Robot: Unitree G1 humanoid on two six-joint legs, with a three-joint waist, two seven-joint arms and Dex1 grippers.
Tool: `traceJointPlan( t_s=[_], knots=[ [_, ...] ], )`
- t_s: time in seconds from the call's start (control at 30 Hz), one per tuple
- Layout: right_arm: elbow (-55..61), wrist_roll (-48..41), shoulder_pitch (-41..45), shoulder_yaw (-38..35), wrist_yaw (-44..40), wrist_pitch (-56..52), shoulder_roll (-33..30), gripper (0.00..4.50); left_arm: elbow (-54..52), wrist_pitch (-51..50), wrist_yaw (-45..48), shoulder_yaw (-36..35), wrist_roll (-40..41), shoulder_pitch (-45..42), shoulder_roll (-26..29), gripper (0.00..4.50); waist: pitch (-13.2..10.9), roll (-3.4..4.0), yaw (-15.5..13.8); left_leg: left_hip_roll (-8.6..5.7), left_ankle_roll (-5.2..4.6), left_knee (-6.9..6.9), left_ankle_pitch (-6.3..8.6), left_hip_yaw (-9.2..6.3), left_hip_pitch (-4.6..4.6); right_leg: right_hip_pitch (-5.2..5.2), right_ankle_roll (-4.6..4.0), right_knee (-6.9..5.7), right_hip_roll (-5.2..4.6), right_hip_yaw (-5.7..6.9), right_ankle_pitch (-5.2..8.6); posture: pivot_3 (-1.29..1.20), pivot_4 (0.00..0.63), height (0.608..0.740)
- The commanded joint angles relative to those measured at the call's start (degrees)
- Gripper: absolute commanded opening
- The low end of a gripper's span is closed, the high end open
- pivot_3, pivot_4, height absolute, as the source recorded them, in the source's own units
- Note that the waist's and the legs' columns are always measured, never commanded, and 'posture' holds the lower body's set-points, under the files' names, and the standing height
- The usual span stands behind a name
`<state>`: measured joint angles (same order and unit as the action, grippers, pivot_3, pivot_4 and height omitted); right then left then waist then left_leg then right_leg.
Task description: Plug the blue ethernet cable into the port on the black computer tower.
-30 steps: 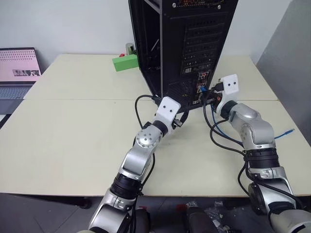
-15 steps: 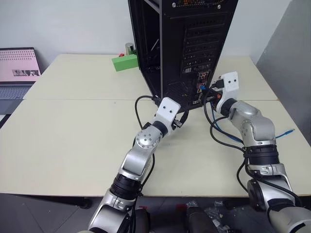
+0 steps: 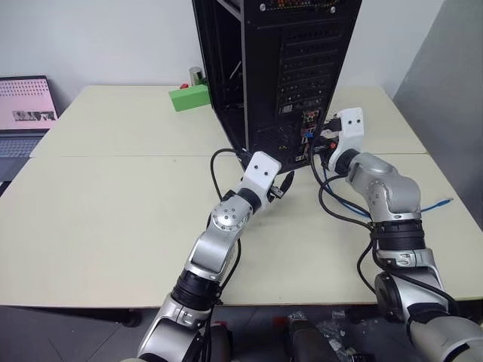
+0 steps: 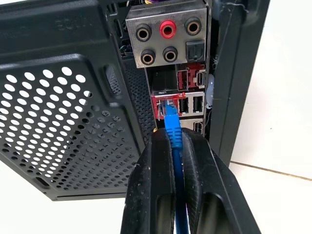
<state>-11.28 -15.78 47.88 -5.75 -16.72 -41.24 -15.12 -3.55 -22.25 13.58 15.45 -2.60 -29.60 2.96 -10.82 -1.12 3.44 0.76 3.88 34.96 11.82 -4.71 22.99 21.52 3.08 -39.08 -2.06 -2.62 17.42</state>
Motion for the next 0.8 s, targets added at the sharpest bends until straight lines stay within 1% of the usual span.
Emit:
traceJointPlan(
  t_s=[0.03, 0.37, 0.57, 0.6, 0.63, 0.7, 0.73, 0.8],
  knots=[
    [3.07, -1.15, 3.58, -1.05, 0.35, 1.19, 0.71, 0.00, -1.06, 0.91, 0.15, 0.20, -0.40, -0.51, -0.59, 3.60, 0.00, 0.00, 0.03, 0.00, 0.00, 0.00, 0.00, 0.00, 0.00, 0.00, 0.00, 0.00, 0.00, 0.00, 0.00, 0.00, 0.150, 0.740],
    [-0.05, -0.28, 5.64, -0.59, 0.06, 2.72, 0.59, 0.00, -0.93, 1.03, 0.04, 0.20, -0.50, -0.56, -0.82, 3.60, 0.00, 0.01, 0.41, 0.01, 0.00, -0.01, 0.00, 0.03, 0.00, 0.03, 0.00, -0.01, 0.01, -0.04, 0.00, 0.00, 0.150, 0.740],
    [-0.38, 0.44, 4.49, 0.28, -2.06, 4.10, -0.78, 0.00, -1.02, 0.96, 0.01, -0.04, -0.53, -0.41, -0.78, 3.60, 0.00, 0.01, 0.74, 0.01, 0.00, -0.01, 0.00, 0.03, 0.00, 0.03, 0.01, -0.02, 0.02, -0.05, -0.01, 0.00, 0.150, 0.740],
    [-0.07, 0.79, 3.53, 0.73, -3.33, 4.46, -1.68, 0.71, -1.08, 0.83, 0.15, -0.20, -0.38, -0.43, -0.72, 3.61, -0.01, 0.01, 0.75, 0.01, 0.00, -0.01, 0.00, 0.03, 0.00, 0.04, 0.01, -0.02, 0.02, -0.05, -0.01, 0.00, 0.150, 0.740],
    [0.21, 1.05, 2.66, 1.07, -4.39, 4.73, -2.49, 0.78, -1.14, 0.70, 0.30, -0.35, -0.24, -0.46, -0.64, 3.61, -0.01, 0.01, 0.71, 0.01, 0.00, -0.01, 0.00, 0.04, 0.01, 0.04, 0.01, -0.02, 0.02, -0.05, -0.01, 0.00, 0.150, 0.740],
    [0.91, 1.32, 1.21, 1.59, -5.98, 5.24, -3.82, 1.29, -1.37, 0.48, 0.55, -0.57, -0.07, -0.50, -0.44, 3.61, -0.01, 0.01, 0.26, 0.00, 0.00, -0.01, 0.00, 0.01, 0.02, 0.01, 0.01, 0.02, 0.02, -0.01, 0.00, 0.00, 0.150, 0.740],
    [1.24, 1.39, 0.68, 1.79, -6.52, 5.47, -4.35, 1.38, -1.50, 0.40, 0.63, -0.64, -0.05, -0.51, -0.35, 3.61, -0.01, 0.01, 0.08, -0.01, 0.00, -0.01, 0.00, 0.02, 0.03, 0.02, 0.01, 0.04, 0.01, -0.02, 0.00, 0.00, 0.150, 0.740],
    [2.43, 1.41, -0.75, 1.94, -7.78, 5.82, -5.68, 1.83, -1.82, 0.14, 0.91, -0.90, 0.04, -0.61, -0.08, 3.61, -0.01, 0.01, -0.46, -0.02, 0.00, -0.02, 0.00, 0.02, 0.06, 0.01, 0.01, 0.08, -0.01, 0.00, 0.00, 0.00, 0.150, 0.740]
  ],
)
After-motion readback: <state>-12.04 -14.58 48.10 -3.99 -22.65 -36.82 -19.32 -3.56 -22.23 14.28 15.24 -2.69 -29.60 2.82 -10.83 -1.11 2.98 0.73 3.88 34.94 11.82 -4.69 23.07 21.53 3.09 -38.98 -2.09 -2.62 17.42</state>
